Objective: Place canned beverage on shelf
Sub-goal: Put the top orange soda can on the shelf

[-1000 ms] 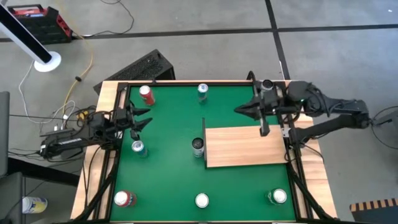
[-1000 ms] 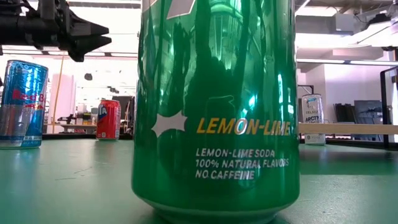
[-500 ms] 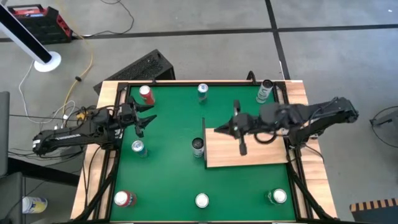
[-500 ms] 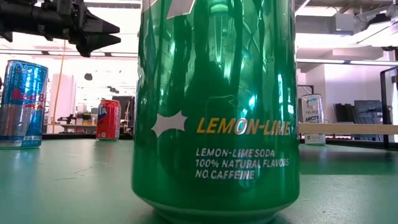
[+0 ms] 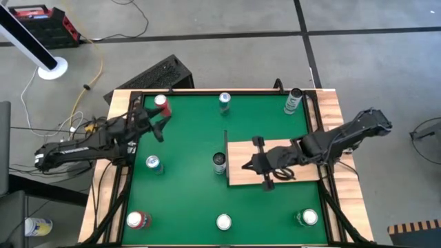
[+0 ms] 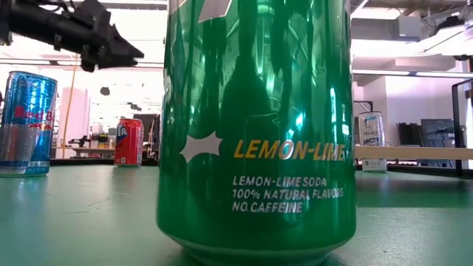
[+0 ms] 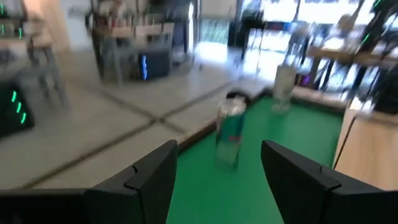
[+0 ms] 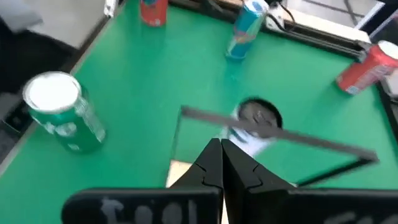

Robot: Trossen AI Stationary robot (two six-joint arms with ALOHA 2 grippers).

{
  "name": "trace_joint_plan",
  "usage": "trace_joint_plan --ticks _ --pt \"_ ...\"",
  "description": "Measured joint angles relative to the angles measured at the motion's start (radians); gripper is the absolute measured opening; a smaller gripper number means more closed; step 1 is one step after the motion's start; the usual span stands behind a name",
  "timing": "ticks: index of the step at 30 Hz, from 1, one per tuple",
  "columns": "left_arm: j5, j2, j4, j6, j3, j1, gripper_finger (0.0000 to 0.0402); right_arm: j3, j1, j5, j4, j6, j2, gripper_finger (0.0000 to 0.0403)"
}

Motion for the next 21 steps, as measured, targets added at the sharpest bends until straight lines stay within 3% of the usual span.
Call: trace_joint_plan --ticks 6,12,21 --pt "0.042 0.225 -0.112 0.043 0.184 0.056 0.0220 -0.157 -0.004 0.020 0.140 -0.028 -0.100 0.0037" --pt "-0.105 0.425 -0.291 0.087 0.386 0.154 0.0220 -0.250 -0.005 0.031 0.217 -0.020 -0.189 0.0029" --pt "0.060 0.584 -0.384 0.017 0.487 0.426 0.0220 -0.250 -0.002 0.029 0.188 -0.071 -0.247 0.0036"
